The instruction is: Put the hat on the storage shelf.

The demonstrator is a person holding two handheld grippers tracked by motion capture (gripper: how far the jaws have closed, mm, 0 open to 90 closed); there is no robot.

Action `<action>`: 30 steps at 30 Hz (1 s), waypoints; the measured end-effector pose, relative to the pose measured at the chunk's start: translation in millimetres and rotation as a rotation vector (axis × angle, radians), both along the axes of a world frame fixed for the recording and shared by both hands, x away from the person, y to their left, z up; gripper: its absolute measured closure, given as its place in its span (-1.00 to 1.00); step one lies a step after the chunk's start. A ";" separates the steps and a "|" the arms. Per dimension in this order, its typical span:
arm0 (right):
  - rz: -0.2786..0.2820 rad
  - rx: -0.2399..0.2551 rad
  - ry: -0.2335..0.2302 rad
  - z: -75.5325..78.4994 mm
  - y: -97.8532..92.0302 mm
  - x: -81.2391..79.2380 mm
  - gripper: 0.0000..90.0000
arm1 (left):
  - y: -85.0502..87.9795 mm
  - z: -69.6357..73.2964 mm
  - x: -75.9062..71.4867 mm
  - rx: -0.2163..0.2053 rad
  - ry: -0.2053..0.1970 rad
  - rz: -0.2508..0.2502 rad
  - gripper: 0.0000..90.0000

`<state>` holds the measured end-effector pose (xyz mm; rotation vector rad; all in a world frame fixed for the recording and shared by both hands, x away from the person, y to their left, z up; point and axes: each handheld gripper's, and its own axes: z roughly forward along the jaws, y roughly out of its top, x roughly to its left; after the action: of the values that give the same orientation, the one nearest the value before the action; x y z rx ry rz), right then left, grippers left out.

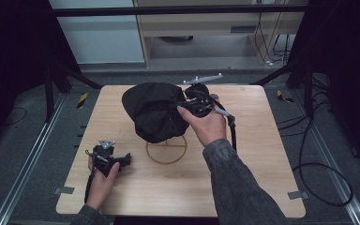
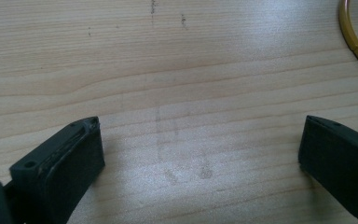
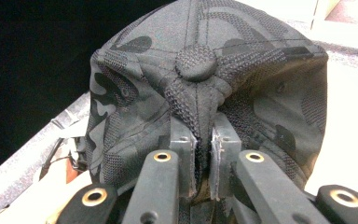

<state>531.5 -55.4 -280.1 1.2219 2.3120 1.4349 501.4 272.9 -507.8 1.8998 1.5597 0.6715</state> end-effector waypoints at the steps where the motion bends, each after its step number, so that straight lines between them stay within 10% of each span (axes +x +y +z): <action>1: -0.002 -0.005 -0.004 0.1 -0.5 0.2 0.82 | 0.1 0.1 0.0 0.001 0.001 -0.002 -1.00; 30: -0.042 -0.013 -0.006 -6.9 -8.8 8.3 0.58 | -0.2 0.0 0.1 0.000 0.000 -0.002 -1.00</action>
<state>539.8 -64.2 -286.9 1.2532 2.2740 1.4060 501.4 272.8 -507.8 1.9015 1.5576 0.6705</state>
